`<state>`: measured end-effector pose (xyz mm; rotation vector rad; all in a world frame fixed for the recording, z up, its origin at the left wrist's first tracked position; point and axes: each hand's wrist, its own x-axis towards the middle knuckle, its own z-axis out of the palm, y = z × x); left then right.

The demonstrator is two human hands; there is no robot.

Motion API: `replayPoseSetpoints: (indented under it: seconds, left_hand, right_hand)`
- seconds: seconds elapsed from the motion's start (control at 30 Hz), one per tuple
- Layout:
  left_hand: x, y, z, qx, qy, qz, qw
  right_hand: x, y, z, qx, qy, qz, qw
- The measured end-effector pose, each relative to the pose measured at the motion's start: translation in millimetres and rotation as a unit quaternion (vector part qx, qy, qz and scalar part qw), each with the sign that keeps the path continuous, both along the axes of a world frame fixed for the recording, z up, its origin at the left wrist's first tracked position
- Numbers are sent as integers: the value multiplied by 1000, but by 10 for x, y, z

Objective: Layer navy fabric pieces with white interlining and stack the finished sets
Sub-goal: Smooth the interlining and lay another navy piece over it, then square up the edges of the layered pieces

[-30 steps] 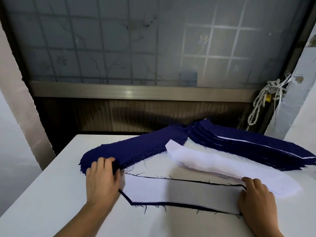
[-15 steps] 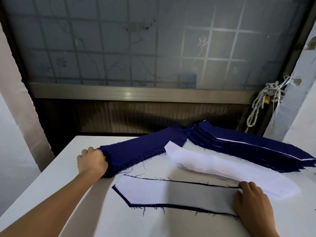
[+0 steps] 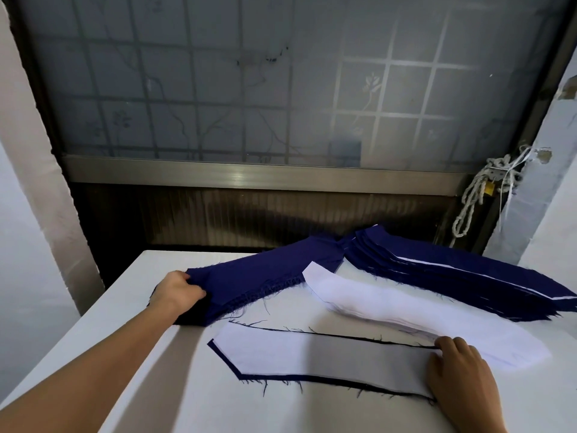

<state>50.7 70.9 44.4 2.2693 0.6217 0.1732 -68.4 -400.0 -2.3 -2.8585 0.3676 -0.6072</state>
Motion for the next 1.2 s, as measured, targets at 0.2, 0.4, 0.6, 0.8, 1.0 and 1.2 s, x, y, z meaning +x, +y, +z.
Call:
replayPoseSetpoints:
  seconds: [0.2, 0.4, 0.6, 0.8, 1.0, 1.2]
  left_hand:
    - [144, -64, 118, -156, -60, 106, 980]
    - [129, -320, 613, -629, -168, 21, 758]
    - [-378, -932, 1176, -643, -158, -196, 723]
    - [-1017, -1577, 951, -262, -110, -446, 849]
    - [-1317, -1895, 471, -57, -73, -568, 818]
    - [-1374, -1746, 250, 69, -209, -497, 840]
  right_hand:
    - [18, 4, 21, 1, -3, 3, 1000]
    - [11, 12, 22, 4, -7, 3, 1000]
    - [-6, 37, 41, -7, 10, -3, 1000]
    - [-43, 181, 145, -2, -30, 53, 998]
    - [-147, 817, 439, 124, -38, 310, 942]
    - [-54, 1034, 439, 78, 48, 416, 905]
